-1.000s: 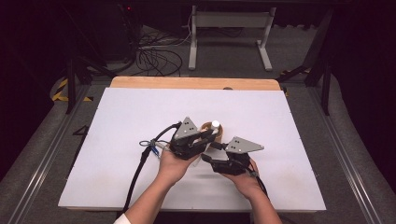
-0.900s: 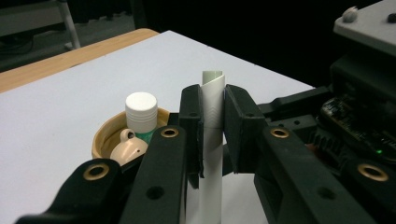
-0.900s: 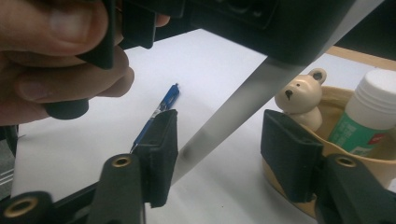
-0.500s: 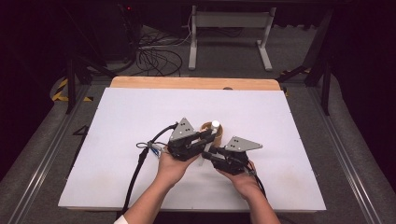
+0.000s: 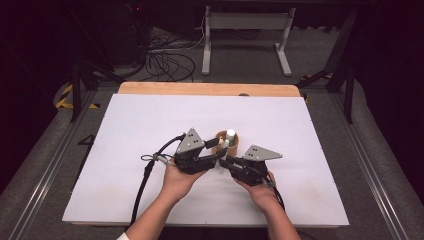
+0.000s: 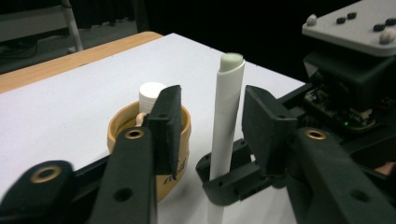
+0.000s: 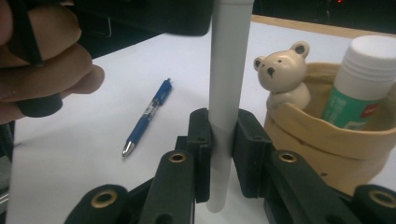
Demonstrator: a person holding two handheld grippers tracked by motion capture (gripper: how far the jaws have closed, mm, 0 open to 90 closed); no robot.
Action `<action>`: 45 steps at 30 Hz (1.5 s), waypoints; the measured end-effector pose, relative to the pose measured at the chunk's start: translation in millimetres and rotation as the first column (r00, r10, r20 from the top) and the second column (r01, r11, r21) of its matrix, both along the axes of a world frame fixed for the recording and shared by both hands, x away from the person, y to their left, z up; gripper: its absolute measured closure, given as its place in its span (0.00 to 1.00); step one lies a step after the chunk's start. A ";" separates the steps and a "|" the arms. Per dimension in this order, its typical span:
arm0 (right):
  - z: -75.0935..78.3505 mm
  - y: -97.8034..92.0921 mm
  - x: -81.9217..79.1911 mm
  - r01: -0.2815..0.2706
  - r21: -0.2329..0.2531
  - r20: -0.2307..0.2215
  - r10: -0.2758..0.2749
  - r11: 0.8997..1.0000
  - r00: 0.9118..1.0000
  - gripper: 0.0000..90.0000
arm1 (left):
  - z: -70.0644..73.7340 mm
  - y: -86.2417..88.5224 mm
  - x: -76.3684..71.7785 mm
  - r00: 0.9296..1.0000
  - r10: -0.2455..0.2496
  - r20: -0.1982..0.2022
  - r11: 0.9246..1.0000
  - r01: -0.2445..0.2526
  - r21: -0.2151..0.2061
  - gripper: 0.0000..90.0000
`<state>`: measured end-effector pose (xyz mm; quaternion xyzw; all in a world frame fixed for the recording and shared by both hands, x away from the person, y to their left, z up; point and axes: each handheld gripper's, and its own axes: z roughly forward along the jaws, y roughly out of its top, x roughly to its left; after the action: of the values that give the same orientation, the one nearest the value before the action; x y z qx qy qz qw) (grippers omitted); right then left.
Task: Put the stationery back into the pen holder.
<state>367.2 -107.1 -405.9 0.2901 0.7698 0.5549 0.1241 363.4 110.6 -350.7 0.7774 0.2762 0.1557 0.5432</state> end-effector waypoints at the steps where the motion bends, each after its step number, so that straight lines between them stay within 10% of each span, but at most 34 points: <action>1: 0.1 -0.2 -0.1 0.004 -0.003 0.004 -0.004 1.000 1.000 0.87 | -0.3 0.7 -0.3 1.000 0.002 0.001 1.000 -0.002 0.005 0.60; 45: 3.7 -4.2 -3.3 0.054 -0.040 0.118 -0.049 0.998 0.992 0.87 | -20.2 86.6 -12.6 0.996 0.070 0.058 0.993 -0.076 0.093 0.33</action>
<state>363.9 -111.3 -402.2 0.2740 0.7651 0.5510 0.1896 350.8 197.2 -370.9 0.7871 0.2818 0.2097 0.5070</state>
